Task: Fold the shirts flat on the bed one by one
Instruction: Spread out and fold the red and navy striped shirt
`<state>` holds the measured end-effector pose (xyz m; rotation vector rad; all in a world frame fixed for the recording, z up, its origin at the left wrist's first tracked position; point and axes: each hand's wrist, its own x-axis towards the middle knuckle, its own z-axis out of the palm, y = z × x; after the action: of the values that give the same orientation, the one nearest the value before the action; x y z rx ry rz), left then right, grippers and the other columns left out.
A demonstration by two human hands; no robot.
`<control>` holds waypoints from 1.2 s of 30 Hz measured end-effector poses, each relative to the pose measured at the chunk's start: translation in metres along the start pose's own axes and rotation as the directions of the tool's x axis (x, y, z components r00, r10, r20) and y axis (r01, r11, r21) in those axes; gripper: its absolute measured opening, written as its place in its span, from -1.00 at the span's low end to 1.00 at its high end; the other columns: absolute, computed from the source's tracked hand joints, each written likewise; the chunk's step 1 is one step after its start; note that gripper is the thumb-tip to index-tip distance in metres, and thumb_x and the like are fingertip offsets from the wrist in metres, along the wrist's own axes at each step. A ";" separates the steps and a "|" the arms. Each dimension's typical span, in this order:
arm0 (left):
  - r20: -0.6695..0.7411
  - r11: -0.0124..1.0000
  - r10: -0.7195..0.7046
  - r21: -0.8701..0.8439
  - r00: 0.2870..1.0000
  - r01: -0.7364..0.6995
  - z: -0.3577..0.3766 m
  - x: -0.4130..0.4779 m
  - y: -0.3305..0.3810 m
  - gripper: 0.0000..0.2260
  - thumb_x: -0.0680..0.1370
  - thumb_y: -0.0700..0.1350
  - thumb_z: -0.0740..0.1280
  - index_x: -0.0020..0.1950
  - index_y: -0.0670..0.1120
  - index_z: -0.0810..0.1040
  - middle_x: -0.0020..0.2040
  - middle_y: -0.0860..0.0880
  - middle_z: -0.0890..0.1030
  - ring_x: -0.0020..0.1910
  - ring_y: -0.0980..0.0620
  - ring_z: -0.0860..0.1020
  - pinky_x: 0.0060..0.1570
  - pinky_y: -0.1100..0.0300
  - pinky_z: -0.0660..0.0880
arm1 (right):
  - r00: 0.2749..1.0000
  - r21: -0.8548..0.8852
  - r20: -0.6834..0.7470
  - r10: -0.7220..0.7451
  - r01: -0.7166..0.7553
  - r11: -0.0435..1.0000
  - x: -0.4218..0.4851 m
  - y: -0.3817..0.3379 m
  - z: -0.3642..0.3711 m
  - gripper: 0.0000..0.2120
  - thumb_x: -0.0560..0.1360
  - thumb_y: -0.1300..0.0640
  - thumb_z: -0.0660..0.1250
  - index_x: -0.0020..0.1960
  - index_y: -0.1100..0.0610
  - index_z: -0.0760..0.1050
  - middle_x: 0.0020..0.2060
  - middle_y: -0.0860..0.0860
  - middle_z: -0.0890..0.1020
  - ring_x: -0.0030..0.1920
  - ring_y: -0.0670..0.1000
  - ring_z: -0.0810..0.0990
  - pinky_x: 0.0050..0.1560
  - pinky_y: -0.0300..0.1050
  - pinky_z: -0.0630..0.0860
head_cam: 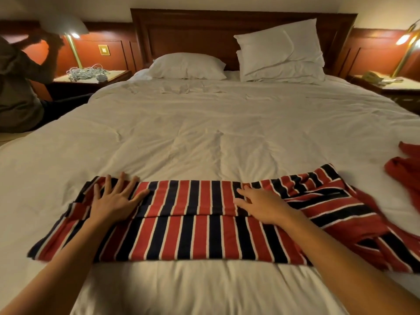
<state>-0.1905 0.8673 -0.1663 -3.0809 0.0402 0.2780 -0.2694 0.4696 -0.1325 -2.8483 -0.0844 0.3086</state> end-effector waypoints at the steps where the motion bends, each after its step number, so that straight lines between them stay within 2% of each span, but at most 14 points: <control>1: 0.014 0.999 -0.036 -0.027 0.999 0.036 -0.002 0.002 0.004 -0.13 0.33 0.55 -0.36 0.60 0.23 -0.25 0.61 -0.01 -0.33 0.57 -0.20 -0.33 0.48 -0.28 -0.31 | 0.999 0.058 -0.029 -0.031 0.032 0.998 -0.009 0.013 -0.011 -0.48 0.61 -0.28 0.05 0.37 -0.02 0.49 0.33 0.01 0.55 0.33 0.05 0.51 0.37 0.10 0.43; 2: 0.026 0.995 -0.076 -0.064 0.997 0.077 -0.006 0.003 0.010 -0.10 0.33 0.57 -0.34 0.61 0.21 -0.21 0.61 -0.01 -0.31 0.57 -0.20 -0.32 0.45 -0.29 -0.34 | 0.995 0.092 -0.084 -0.054 0.062 0.994 -0.019 0.029 -0.020 -0.54 0.60 -0.25 0.09 0.22 0.00 0.58 0.15 -0.01 0.66 0.16 0.02 0.61 0.24 0.11 0.52; 3: 0.039 0.988 -0.112 -0.106 0.993 0.115 -0.010 0.002 0.020 -0.08 0.34 0.58 -0.32 0.62 0.18 -0.15 0.62 -0.03 -0.28 0.58 -0.21 -0.30 0.43 -0.30 -0.36 | 0.989 0.108 -0.140 -0.052 0.068 0.992 -0.030 0.046 -0.027 -0.57 0.60 -0.23 0.13 0.17 0.02 0.60 0.09 -0.03 0.67 0.11 0.01 0.63 0.19 0.10 0.54; 6: 0.025 0.972 -0.107 -0.207 0.994 0.110 -0.015 -0.008 0.078 -0.11 0.42 0.55 -0.23 0.63 0.10 -0.01 0.65 -0.09 -0.12 0.60 -0.22 -0.17 0.47 -0.33 -0.29 | 0.971 0.124 -0.237 0.044 -0.015 0.992 -0.070 0.110 -0.033 -0.54 0.60 -0.20 0.20 0.44 -0.05 0.45 0.40 -0.07 0.48 0.42 -0.01 0.43 0.40 0.04 0.38; 10: -0.127 0.932 0.167 -0.303 0.978 -0.198 -0.016 -0.048 0.200 -0.28 0.52 0.47 -0.04 0.57 0.11 0.22 0.61 -0.06 0.17 0.59 -0.13 0.10 0.50 -0.28 -0.08 | 0.968 0.112 -0.226 0.106 -0.082 0.990 -0.128 0.176 -0.027 -0.36 0.50 -0.35 0.07 0.51 -0.14 0.31 0.54 -0.13 0.25 0.56 -0.08 0.15 0.53 0.05 0.19; 11: -0.171 0.874 0.294 -0.351 0.940 -0.337 -0.019 -0.061 0.231 -0.33 0.52 0.46 0.01 0.52 0.14 0.31 0.57 -0.01 0.26 0.56 -0.08 0.19 0.51 -0.22 0.04 | 0.966 0.140 -0.241 0.097 -0.064 0.988 -0.138 0.184 -0.025 -0.32 0.46 -0.38 0.05 0.50 -0.13 0.34 0.54 -0.14 0.24 0.55 -0.11 0.16 0.53 0.03 0.18; 13: -0.204 0.645 0.563 -0.497 0.801 -0.580 -0.028 -0.087 0.285 -0.42 0.49 0.44 0.15 0.40 0.18 0.48 0.45 0.09 0.43 0.44 0.08 0.38 0.45 0.01 0.31 | 0.960 0.197 -0.272 0.066 -0.012 0.980 -0.153 0.194 -0.023 -0.31 0.43 -0.38 0.08 0.46 -0.10 0.41 0.53 -0.13 0.27 0.52 -0.13 0.21 0.53 -0.02 0.18; 15: -0.199 0.462 0.727 -0.566 0.657 -0.683 -0.033 -0.110 0.324 -0.53 0.48 0.39 0.30 0.27 0.18 0.59 0.31 0.20 0.53 0.29 0.26 0.46 0.31 0.23 0.41 | 0.958 0.213 -0.286 0.034 0.029 0.977 -0.161 0.197 -0.024 -0.35 0.42 -0.40 0.12 0.41 -0.13 0.47 0.51 -0.13 0.30 0.51 -0.15 0.23 0.54 -0.03 0.18; 18: -0.244 0.396 0.791 -0.496 0.561 -0.773 -0.028 -0.130 0.358 -0.61 0.44 0.34 0.40 0.15 0.17 0.64 0.26 0.23 0.54 0.25 0.28 0.44 0.26 0.35 0.35 | 0.967 0.187 -0.256 0.005 0.044 0.981 -0.172 0.204 -0.027 -0.33 0.39 -0.44 0.11 0.40 -0.19 0.46 0.46 -0.17 0.36 0.51 -0.16 0.23 0.53 -0.07 0.19; 23: -0.362 0.373 0.736 -0.489 0.572 -0.789 -0.021 -0.141 0.369 -0.86 0.52 0.07 0.45 0.03 0.09 0.68 0.11 0.18 0.61 0.10 0.21 0.54 0.14 0.18 0.52 | 0.968 0.134 -0.245 -0.046 0.081 0.988 -0.176 0.209 -0.033 -0.26 0.36 -0.52 0.03 0.39 -0.19 0.47 0.36 -0.21 0.47 0.41 -0.18 0.35 0.45 -0.09 0.26; 27: -0.399 0.346 0.653 -0.599 0.643 -0.723 -0.030 -0.149 0.371 -0.93 0.60 0.04 0.35 0.05 0.15 0.61 0.00 0.25 0.61 0.02 0.25 0.58 -0.01 0.33 0.52 | 0.953 0.017 -0.286 -0.104 0.114 0.993 -0.172 0.211 -0.034 -0.29 0.36 -0.60 0.05 0.42 -0.32 0.33 0.26 -0.37 0.30 0.35 -0.26 0.20 0.38 -0.09 0.17; 31: -0.416 0.236 0.571 -0.743 0.708 -0.626 -0.047 -0.153 0.364 -0.93 0.64 0.00 0.29 0.03 0.09 0.57 -0.05 0.17 0.64 -0.05 0.17 0.63 -0.09 0.30 0.54 | 0.815 -0.082 -0.508 -0.279 0.276 0.957 -0.166 0.205 -0.044 -0.72 0.41 -0.19 0.45 0.03 -0.06 0.61 0.09 -0.20 0.59 0.23 -0.09 0.50 0.27 -0.09 0.32; 33: -0.420 0.176 0.557 -0.783 0.716 -0.596 -0.056 -0.151 0.358 -0.92 0.64 -0.06 0.29 0.04 0.00 0.58 -0.05 0.07 0.67 -0.04 0.10 0.65 -0.04 0.22 0.58 | 0.776 -0.012 -0.564 -0.282 0.334 0.942 -0.168 0.201 -0.056 -0.79 0.42 -0.15 0.44 -0.05 -0.05 0.61 -0.07 -0.21 0.65 0.03 -0.16 0.60 0.16 -0.16 0.47; 36: -0.418 0.100 0.579 -0.816 0.700 -0.569 -0.065 -0.145 0.347 -0.86 0.64 -0.06 0.30 0.04 -0.12 0.57 -0.09 -0.01 0.67 -0.09 0.08 0.65 -0.10 0.25 0.54 | 0.832 0.217 -0.513 -0.211 0.363 0.906 -0.176 0.195 -0.081 -0.77 0.39 -0.28 0.37 -0.06 -0.19 0.60 -0.18 -0.23 0.68 -0.15 -0.23 0.65 -0.13 -0.39 0.51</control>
<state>-0.3322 0.5206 -0.0926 -3.9123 1.8133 0.4576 -0.4178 0.2454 -0.0750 -2.4639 -0.3360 -0.4190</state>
